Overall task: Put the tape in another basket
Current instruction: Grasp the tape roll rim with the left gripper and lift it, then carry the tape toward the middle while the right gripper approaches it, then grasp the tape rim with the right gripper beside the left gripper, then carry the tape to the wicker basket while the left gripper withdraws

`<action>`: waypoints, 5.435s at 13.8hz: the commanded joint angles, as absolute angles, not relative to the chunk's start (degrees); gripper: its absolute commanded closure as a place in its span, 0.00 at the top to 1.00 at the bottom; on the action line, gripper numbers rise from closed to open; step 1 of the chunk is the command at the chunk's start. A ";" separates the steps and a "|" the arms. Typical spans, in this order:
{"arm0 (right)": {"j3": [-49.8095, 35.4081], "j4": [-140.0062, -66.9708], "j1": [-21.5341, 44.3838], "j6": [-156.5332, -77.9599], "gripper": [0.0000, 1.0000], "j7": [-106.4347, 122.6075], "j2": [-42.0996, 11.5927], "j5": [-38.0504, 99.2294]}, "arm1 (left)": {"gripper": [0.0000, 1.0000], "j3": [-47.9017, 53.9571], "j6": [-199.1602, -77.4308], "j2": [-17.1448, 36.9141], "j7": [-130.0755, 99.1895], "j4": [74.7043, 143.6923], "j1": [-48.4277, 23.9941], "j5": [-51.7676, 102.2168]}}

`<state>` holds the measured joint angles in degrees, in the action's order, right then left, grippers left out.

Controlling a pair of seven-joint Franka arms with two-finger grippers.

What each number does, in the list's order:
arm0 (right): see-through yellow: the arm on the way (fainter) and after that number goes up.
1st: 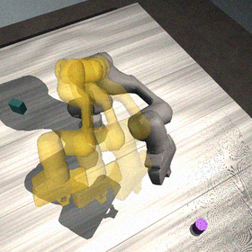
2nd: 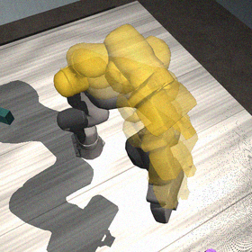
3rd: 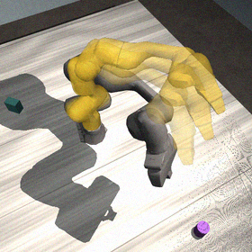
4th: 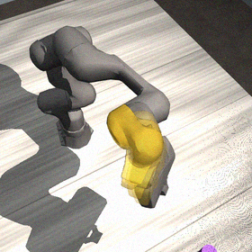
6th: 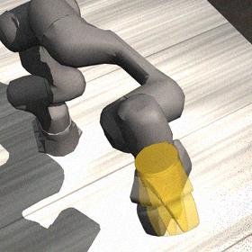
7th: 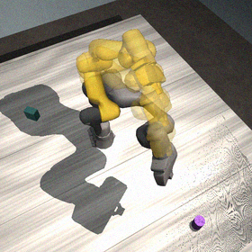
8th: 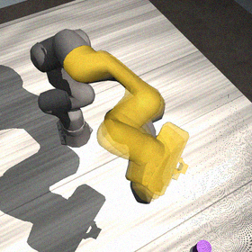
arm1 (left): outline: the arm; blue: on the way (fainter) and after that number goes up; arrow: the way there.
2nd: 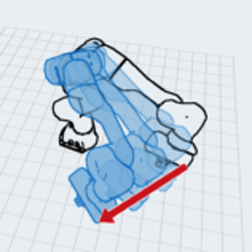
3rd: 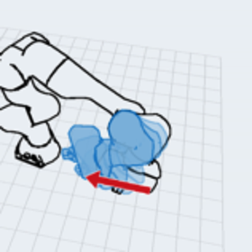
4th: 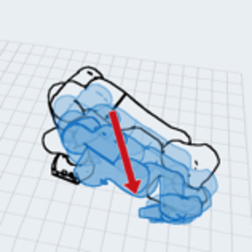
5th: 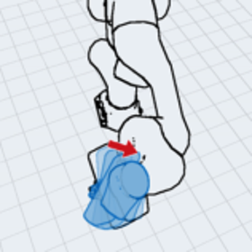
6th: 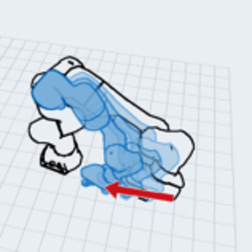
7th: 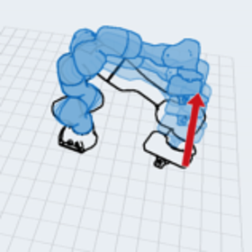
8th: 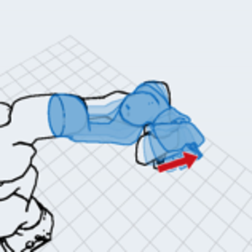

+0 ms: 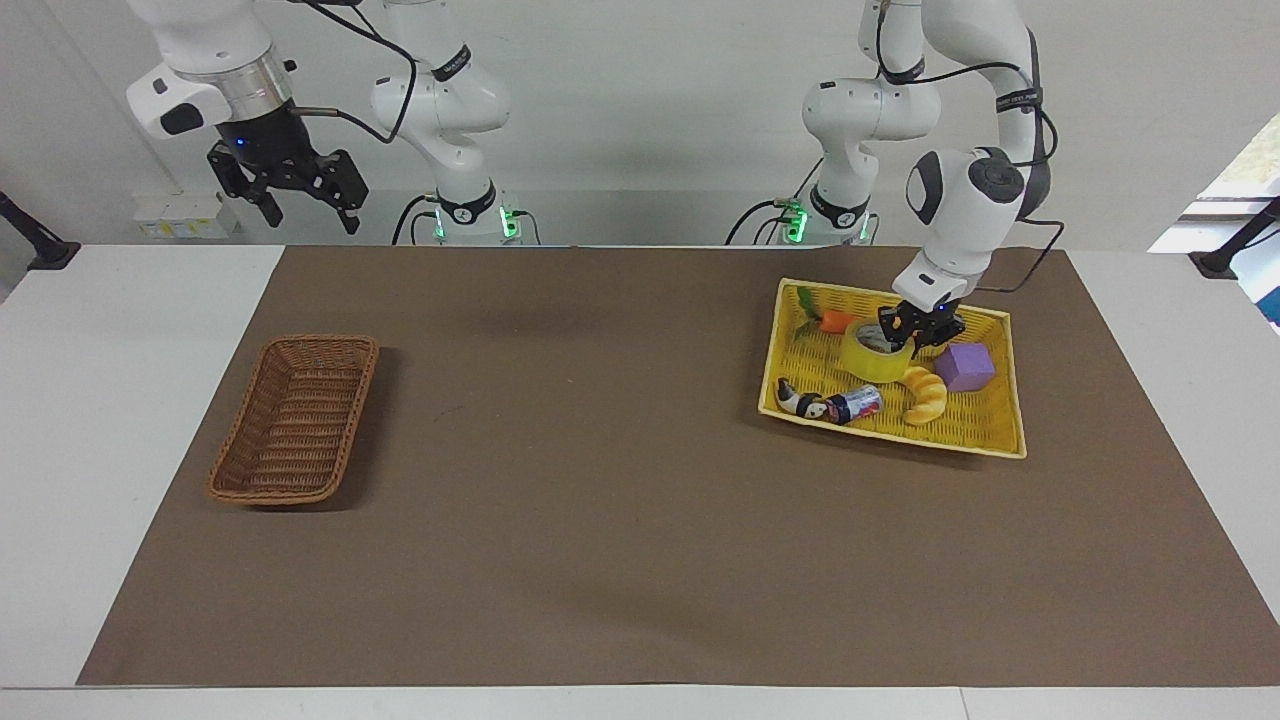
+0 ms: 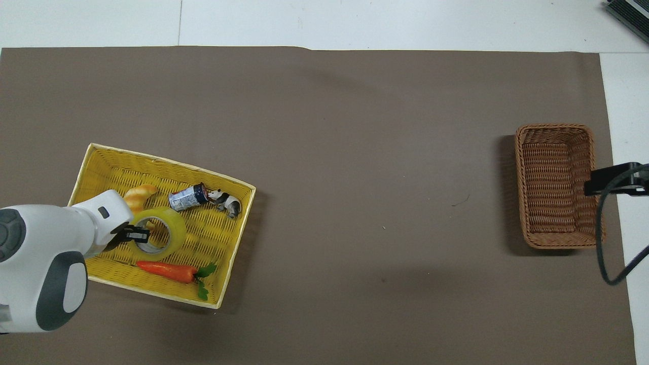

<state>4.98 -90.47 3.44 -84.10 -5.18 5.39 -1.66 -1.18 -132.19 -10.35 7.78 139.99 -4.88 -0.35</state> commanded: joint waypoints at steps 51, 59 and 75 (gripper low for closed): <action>3.51 -107.75 23.91 -116.03 0.58 -6.33 6.33 46.85 | 0.00 0.26 -114.70 -2.46 -32.68 99.58 -31.82 30.32; 3.69 -107.23 23.29 -114.79 0.00 -11.07 6.77 45.88 | 1.00 0.18 -114.70 -3.07 -35.50 99.23 -31.38 30.32; 4.13 -106.00 -5.86 -89.92 0.00 11.76 7.56 40.62 | 1.00 -0.97 -107.95 -4.39 -41.77 98.70 -21.37 23.75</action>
